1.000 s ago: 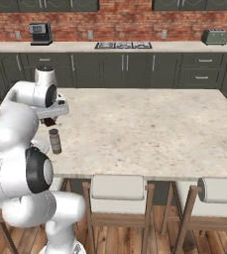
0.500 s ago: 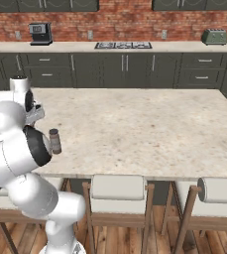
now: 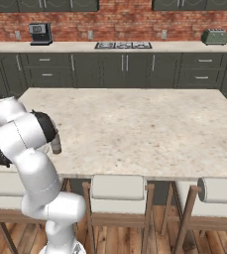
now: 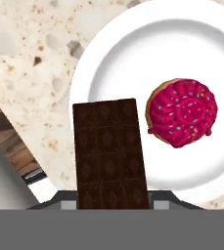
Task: Take the cinnamon bottle from the cabinet and place it on the dining table, next to the plate with the cupcake. Then take the chocolate from the dining counter and place it on the cupcake plate.
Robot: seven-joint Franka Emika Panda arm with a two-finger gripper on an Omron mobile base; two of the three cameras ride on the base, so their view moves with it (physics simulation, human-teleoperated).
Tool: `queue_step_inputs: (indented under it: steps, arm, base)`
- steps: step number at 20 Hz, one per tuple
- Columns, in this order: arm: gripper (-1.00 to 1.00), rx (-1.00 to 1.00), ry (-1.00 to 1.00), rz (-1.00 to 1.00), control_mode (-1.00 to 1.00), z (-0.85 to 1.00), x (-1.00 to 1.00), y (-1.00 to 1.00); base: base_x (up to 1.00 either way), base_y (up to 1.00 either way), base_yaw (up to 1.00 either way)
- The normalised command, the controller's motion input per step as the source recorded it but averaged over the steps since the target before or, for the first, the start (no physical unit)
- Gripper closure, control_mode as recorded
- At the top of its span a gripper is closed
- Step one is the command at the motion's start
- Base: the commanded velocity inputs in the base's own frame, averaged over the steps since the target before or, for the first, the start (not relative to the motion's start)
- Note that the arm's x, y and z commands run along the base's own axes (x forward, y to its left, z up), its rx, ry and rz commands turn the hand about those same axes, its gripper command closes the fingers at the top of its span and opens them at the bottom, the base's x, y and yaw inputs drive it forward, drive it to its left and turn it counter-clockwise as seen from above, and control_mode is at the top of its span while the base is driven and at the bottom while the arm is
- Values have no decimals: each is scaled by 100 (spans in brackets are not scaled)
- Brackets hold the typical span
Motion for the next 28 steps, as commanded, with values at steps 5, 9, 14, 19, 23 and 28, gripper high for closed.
queue_step_inputs:
  steps: [5,9,14,19,23,28]
  arm:
    - [100,-17,0,0,-100,-46,0,13]
    - [100,-14,-6,0,-100,-31,0,1]
    - [100,-14,-16,0,-100,-14,1,0]
    - [100,-1,-8,0,-100,-20,4,0]
    - [100,0,-12,0,-100,1,0,-1]
    - [-100,0,-6,0,-100,0,-1,-7]
  base:
    - [0,0,0]
    - [0,0,0]
    - [0,0,0]
    - [0,0,0]
    - [0,0,0]
    - [0,0,0]
